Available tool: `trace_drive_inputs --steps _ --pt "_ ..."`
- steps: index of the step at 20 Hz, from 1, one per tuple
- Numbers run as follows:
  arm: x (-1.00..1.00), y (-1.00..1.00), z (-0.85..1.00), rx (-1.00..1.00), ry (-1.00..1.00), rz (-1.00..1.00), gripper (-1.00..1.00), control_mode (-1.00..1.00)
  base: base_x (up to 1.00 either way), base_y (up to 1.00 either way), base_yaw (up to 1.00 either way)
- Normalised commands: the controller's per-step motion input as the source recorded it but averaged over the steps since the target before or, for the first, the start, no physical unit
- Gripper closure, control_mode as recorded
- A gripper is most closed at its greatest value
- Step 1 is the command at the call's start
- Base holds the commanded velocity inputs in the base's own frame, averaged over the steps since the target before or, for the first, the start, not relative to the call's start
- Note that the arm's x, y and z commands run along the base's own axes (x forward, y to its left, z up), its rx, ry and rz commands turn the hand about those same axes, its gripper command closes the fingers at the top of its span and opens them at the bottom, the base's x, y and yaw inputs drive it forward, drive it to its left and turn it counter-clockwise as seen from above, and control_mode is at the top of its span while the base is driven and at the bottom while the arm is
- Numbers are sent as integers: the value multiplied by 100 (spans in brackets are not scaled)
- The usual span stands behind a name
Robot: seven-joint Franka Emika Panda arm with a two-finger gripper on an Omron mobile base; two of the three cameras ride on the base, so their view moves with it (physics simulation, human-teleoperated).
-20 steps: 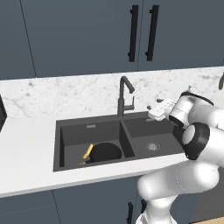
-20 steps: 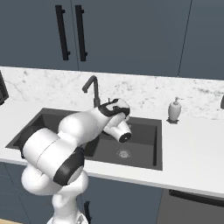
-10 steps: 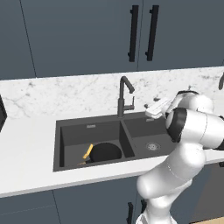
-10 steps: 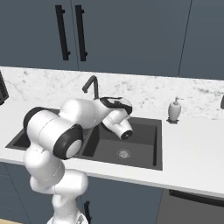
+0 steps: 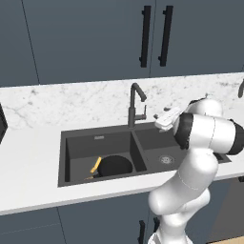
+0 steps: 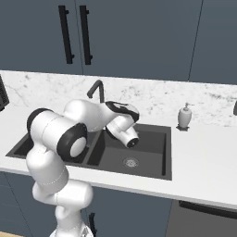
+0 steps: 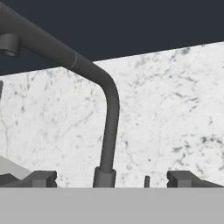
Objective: Pick the pan and sponge and place them into the sink. Then turn on the water.
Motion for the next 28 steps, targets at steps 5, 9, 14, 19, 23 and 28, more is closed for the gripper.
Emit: trace_drive_inputs --steps 5,9,14,19,23,28 --pt "17 14 0 0 0 3 -100 -100 0 0 0" --pt "23 24 0 0 5 2 -100 -100 0 0 0" --pt "32 8 -1 0 10 3 -100 -100 0 0 0" --pt "29 -1 -8 5 9 1 -100 -100 0 0 0" --pt "20 -11 -16 6 5 0 -100 -100 0 0 0" --pt "26 -1 -27 7 4 0 -100 -100 0 0 0"
